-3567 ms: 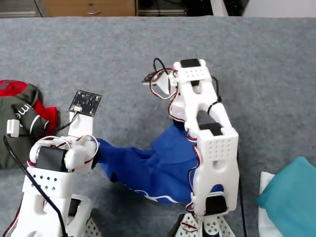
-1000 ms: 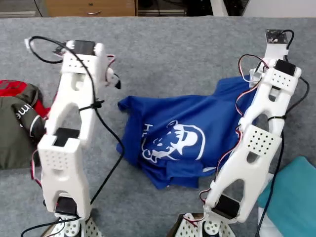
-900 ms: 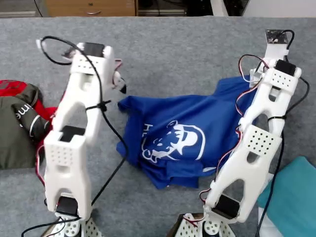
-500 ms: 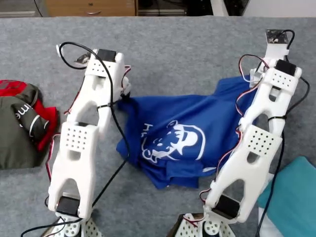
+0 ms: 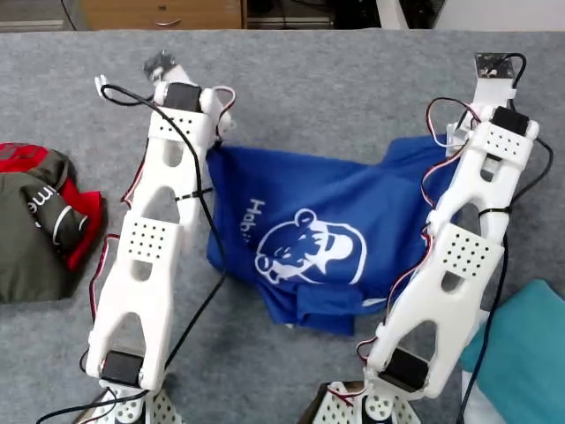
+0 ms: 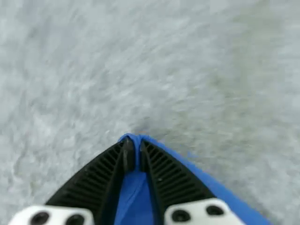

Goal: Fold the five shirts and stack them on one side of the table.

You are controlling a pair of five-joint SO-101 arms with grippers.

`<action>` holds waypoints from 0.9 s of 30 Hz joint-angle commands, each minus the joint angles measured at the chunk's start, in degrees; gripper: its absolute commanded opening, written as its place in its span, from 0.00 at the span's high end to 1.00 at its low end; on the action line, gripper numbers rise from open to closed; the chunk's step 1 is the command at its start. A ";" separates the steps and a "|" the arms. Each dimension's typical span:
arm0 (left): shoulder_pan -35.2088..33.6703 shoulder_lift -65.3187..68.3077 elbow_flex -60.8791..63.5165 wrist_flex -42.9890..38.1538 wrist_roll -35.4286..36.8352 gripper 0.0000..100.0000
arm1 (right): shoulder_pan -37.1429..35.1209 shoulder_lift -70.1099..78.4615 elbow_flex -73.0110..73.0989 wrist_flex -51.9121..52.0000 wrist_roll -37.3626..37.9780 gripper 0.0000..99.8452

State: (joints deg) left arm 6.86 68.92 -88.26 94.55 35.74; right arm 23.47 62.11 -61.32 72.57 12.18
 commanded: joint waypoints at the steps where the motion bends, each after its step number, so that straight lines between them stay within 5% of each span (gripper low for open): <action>1: -0.62 -1.10 -8.00 -0.88 -7.21 0.98 | -0.84 -0.13 -3.21 0.18 0.53 1.00; 9: -0.09 -1.27 -6.15 -1.67 -20.66 0.98 | -1.19 -0.13 -3.21 0.18 0.62 1.00; 17: -3.60 0.48 -6.33 -10.02 -20.75 0.98 | -1.19 -0.13 -3.21 0.18 0.62 1.00; 27: -3.16 -6.37 -7.47 -7.12 -21.01 0.98 | -1.19 -0.13 -3.21 0.18 0.62 1.00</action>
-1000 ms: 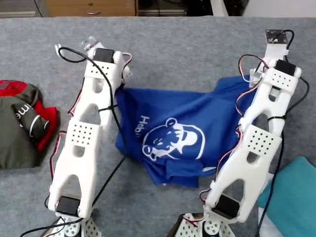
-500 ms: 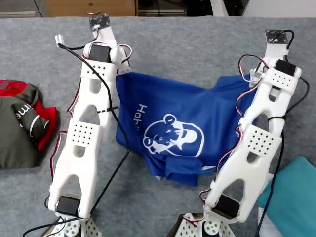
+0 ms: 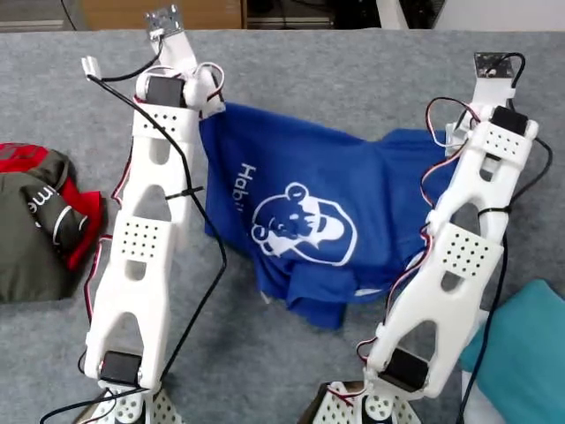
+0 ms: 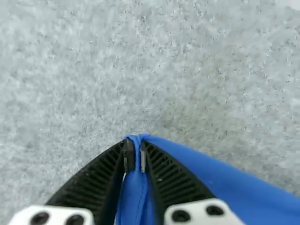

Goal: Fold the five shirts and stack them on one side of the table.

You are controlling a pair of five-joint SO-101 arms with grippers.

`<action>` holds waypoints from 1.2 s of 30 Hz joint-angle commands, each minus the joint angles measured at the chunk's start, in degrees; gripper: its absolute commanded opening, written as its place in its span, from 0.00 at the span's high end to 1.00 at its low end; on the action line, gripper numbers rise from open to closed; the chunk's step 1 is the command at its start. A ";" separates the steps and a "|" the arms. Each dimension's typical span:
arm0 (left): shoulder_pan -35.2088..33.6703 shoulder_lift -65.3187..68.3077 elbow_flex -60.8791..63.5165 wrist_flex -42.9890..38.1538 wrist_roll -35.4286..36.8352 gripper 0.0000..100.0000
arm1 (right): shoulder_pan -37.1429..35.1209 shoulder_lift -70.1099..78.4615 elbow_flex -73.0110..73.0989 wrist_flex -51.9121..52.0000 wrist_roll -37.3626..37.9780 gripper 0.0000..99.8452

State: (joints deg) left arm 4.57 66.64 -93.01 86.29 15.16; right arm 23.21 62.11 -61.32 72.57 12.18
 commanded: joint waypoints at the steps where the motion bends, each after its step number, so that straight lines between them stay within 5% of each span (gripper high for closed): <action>1: -0.88 -3.38 -2.11 2.37 -0.44 0.98 | -0.92 -0.13 -3.21 0.18 0.62 1.00; 9: -0.79 2.24 1.41 13.63 1.76 0.78 | -0.92 -0.13 -3.21 0.18 0.62 1.00; 15: -2.46 -3.38 -1.58 14.42 10.20 0.78 | -1.01 -0.13 -3.21 0.18 0.62 1.00; 19: 3.08 -6.64 -0.62 14.51 14.51 0.80 | -1.19 -0.13 -3.21 0.18 0.62 1.00; 23: 9.49 -6.81 5.36 14.42 19.69 0.98 | -1.19 -0.13 -3.21 0.18 0.62 1.00; 28: 13.10 -4.53 15.47 11.78 25.49 0.97 | -1.19 -0.13 -3.21 0.18 0.70 1.00; 36: 9.85 -0.04 22.07 14.68 23.12 0.98 | -1.19 -0.13 -3.21 0.18 0.70 1.00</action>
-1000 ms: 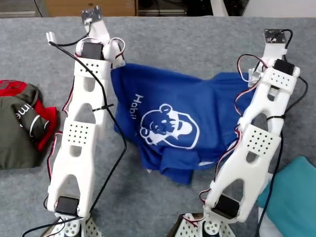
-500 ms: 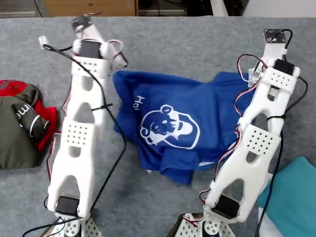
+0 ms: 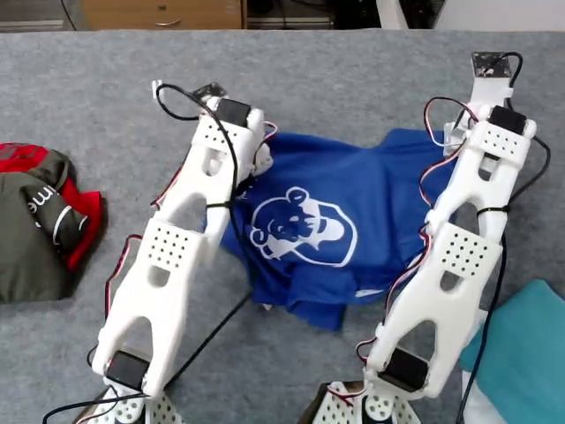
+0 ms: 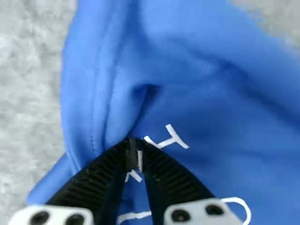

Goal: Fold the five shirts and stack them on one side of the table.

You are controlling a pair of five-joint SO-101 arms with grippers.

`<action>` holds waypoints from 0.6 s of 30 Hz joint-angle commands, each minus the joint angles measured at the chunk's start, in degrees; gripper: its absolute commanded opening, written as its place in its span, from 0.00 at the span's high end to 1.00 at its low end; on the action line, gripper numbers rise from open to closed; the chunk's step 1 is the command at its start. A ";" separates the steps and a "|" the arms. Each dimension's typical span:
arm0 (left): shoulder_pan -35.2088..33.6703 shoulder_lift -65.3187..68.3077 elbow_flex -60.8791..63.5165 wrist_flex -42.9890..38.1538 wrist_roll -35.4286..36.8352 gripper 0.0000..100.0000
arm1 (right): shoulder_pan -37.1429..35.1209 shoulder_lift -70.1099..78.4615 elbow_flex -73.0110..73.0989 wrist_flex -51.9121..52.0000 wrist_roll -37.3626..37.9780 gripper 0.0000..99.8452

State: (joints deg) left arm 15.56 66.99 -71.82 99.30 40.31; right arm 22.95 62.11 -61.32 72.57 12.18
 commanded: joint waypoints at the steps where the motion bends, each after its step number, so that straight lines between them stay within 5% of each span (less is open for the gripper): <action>1: -0.97 -0.48 1.05 1.67 -3.43 0.98 | -0.92 -0.13 -3.21 0.18 0.70 1.00; 11: 7.91 -16.66 24.00 1.58 -18.46 0.98 | -0.92 -0.13 -3.21 -0.62 1.85 1.00; 18: 7.12 -20.35 37.80 1.49 -28.31 0.98 | -0.92 -0.13 -3.21 -0.62 2.11 1.00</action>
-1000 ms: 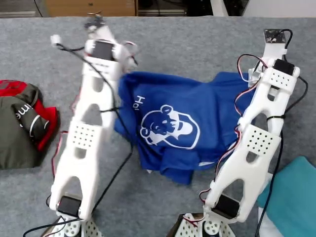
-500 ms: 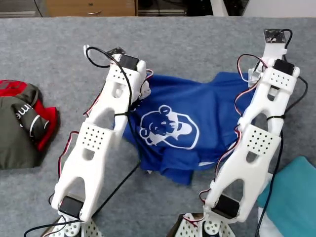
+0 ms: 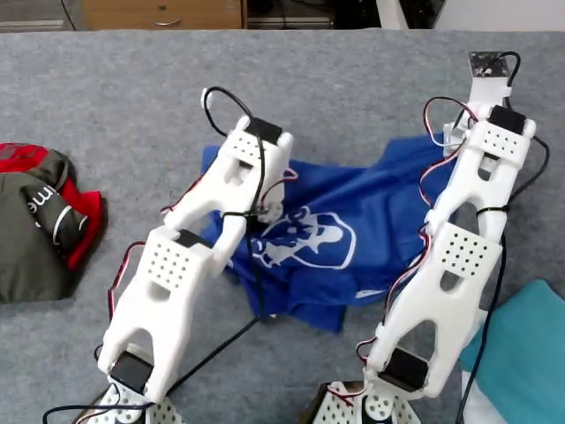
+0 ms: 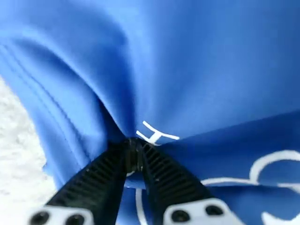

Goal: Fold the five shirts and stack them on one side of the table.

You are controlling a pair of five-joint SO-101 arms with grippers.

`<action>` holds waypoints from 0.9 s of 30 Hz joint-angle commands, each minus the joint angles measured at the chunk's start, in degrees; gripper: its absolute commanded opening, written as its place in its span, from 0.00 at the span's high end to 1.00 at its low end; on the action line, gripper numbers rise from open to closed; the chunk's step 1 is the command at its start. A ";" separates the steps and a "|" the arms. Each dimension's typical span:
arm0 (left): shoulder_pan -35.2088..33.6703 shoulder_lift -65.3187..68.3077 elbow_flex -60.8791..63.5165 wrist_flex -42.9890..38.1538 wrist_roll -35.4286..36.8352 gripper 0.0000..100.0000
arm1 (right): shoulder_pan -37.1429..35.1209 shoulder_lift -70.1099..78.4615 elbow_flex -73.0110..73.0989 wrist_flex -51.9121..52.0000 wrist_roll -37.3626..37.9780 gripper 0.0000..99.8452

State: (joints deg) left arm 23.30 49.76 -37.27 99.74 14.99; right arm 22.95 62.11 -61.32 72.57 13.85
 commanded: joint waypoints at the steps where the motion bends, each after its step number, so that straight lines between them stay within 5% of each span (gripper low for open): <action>1: -1.14 -3.74 3.52 1.05 -3.87 0.98 | -0.92 -0.13 -3.21 -0.62 0.44 1.00; 11: -8.97 -18.95 -7.21 0.97 -5.89 0.98 | -0.92 -0.13 -3.12 -0.62 0.44 1.00; 18: -16.88 -14.20 -14.77 -6.15 8.35 0.98 | -0.92 -0.13 -3.12 -0.62 0.44 1.00; 27: -12.13 -1.01 -15.38 -7.65 16.18 0.98 | -0.92 -0.13 -3.12 -0.62 0.53 1.00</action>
State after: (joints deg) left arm 9.05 48.26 -50.02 92.62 29.85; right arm 22.86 62.11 -61.32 72.57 13.93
